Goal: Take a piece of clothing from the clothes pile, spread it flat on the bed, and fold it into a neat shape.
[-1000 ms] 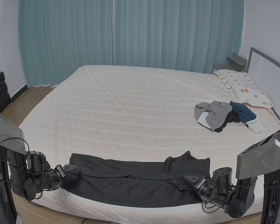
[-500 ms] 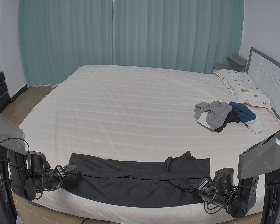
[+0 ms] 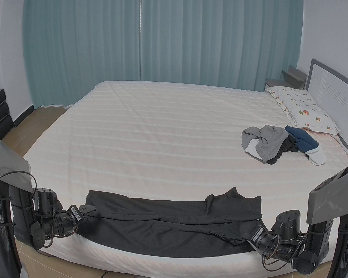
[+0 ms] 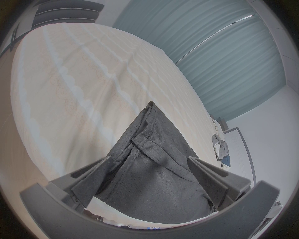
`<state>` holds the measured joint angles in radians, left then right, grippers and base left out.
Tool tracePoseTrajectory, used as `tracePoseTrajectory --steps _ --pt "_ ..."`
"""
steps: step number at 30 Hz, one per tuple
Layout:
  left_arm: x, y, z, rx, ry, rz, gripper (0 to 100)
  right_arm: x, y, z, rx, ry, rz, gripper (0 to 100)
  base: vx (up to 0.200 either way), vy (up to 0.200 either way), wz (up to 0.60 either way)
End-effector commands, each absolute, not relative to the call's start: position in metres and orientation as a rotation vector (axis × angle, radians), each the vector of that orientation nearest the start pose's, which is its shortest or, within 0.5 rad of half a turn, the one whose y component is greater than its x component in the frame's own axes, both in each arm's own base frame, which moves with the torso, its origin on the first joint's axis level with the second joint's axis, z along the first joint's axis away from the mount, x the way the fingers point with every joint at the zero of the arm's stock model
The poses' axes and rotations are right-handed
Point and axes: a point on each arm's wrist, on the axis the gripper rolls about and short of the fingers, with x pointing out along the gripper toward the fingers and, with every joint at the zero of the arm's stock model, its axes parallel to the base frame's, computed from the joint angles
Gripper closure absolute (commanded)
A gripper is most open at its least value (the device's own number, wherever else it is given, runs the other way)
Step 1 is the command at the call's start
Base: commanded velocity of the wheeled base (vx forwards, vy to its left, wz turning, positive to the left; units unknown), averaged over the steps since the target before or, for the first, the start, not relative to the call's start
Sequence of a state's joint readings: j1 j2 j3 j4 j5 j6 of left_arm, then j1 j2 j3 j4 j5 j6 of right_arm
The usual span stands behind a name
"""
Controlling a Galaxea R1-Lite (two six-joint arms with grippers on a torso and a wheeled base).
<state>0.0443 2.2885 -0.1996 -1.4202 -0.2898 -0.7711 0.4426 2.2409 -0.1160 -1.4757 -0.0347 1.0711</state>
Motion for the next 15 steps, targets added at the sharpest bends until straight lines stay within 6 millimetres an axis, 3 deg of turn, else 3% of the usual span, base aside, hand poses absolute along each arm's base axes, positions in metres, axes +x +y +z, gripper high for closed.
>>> tracePoseTrajectory --steps 1,6,7,15 --pt "0.256 0.005 -0.026 -0.850 0.724 0.031 0 0.213 0.101 -0.014 0.849 0.783 0.017 100 0.000 0.000 0.00" --pt "0.256 0.005 -0.027 -0.850 0.725 0.032 0 0.208 0.099 -0.024 0.787 0.827 0.007 100 0.000 0.000 0.00" --pt "0.256 0.005 -0.027 -0.850 0.725 0.032 0 0.205 0.098 -0.025 0.766 0.840 0.005 0 0.000 0.000 0.00" --pt "0.256 0.005 -0.027 -0.850 0.725 0.032 0 0.199 0.092 -0.016 0.720 0.805 0.036 0 0.000 0.000 0.00"
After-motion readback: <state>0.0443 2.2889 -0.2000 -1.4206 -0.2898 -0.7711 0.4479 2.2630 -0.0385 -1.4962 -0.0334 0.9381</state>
